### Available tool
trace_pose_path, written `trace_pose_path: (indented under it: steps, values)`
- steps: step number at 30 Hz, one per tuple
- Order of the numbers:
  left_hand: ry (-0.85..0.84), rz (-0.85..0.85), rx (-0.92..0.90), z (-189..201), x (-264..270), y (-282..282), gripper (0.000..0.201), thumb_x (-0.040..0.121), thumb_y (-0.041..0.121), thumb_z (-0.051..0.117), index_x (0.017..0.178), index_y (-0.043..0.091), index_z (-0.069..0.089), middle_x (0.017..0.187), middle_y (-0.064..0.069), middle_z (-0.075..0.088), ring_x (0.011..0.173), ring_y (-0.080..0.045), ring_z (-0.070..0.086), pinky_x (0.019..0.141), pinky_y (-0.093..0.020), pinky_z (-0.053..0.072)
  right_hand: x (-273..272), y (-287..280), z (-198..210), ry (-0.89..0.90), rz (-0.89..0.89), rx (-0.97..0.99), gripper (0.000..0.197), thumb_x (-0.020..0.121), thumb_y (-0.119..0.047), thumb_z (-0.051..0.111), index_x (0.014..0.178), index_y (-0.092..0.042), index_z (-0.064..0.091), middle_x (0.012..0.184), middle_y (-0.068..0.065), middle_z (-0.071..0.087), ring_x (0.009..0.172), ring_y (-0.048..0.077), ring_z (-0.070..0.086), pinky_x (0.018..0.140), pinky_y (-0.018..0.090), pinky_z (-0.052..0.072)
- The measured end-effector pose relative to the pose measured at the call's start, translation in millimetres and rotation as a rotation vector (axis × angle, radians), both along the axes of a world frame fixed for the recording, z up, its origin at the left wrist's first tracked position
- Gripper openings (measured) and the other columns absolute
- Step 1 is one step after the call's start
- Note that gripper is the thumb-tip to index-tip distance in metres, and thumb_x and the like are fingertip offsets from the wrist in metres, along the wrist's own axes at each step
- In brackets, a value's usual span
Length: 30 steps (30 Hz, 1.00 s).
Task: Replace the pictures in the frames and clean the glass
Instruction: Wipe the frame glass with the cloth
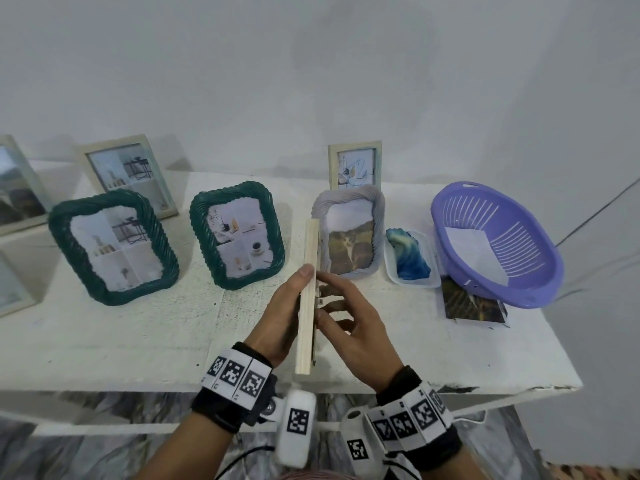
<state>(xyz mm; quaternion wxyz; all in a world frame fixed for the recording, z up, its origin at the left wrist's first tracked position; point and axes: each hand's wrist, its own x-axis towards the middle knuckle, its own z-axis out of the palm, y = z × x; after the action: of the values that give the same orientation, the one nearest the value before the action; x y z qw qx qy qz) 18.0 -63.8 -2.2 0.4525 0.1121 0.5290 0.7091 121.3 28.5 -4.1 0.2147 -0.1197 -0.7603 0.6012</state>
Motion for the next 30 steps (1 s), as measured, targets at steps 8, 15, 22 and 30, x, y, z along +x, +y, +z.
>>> trace_pose_path:
  steps: [8, 15, 22, 30]
  values:
    - [0.085, 0.021, -0.067, 3, 0, 0, 0.079, 0.061, 0.080, 0.067, 0.109, 0.017, 0.072, 0.101, -0.010, 0.066, 0.096, -0.026, 0.060, 0.094, -0.048, 0.050, 8, 24, 5, -0.058, -0.203, 0.734, 0.028, 0.079, -0.036, 0.061, 0.105, -0.027, 0.067, 0.082, -0.009, 0.054, 0.067, 0.007, 0.052, 0.055, 0.026, 0.048]
    - [0.203, 0.027, -0.152, 11, 9, 17, 0.079, 0.059, 0.081, 0.061, 0.110, 0.021, 0.062, 0.100, 0.003, 0.067, 0.093, -0.009, 0.063, 0.083, -0.039, 0.053, 19, 34, 18, -0.235, -0.265, 0.827, 0.023, 0.091, -0.034, 0.047, 0.096, -0.029, 0.068, 0.052, -0.003, 0.059, 0.042, 0.018, 0.054, 0.042, 0.030, 0.044]
    - [0.310, 0.163, -0.238, 18, 17, 25, 0.096, 0.065, 0.088, 0.058, 0.141, 0.030, 0.048, 0.134, 0.008, 0.060, 0.118, -0.010, 0.060, 0.101, -0.049, 0.049, 27, 64, 42, -0.405, -0.188, -0.583, 0.046, 0.095, -0.052, 0.047, 0.095, -0.015, 0.074, 0.088, 0.014, 0.074, 0.082, 0.031, 0.072, 0.075, 0.041, 0.058]
    - [0.066, 0.061, -0.353, 40, 9, 35, 0.094, 0.079, 0.087, 0.021, 0.115, 0.015, 0.070, 0.108, -0.015, 0.073, 0.099, -0.028, 0.071, 0.090, -0.045, 0.053, 33, 95, 37, -0.298, 0.003, -0.852, 0.048, 0.097, -0.054, 0.039, 0.121, -0.022, 0.066, 0.118, 0.012, 0.068, 0.111, 0.029, 0.064, 0.105, 0.050, 0.041]
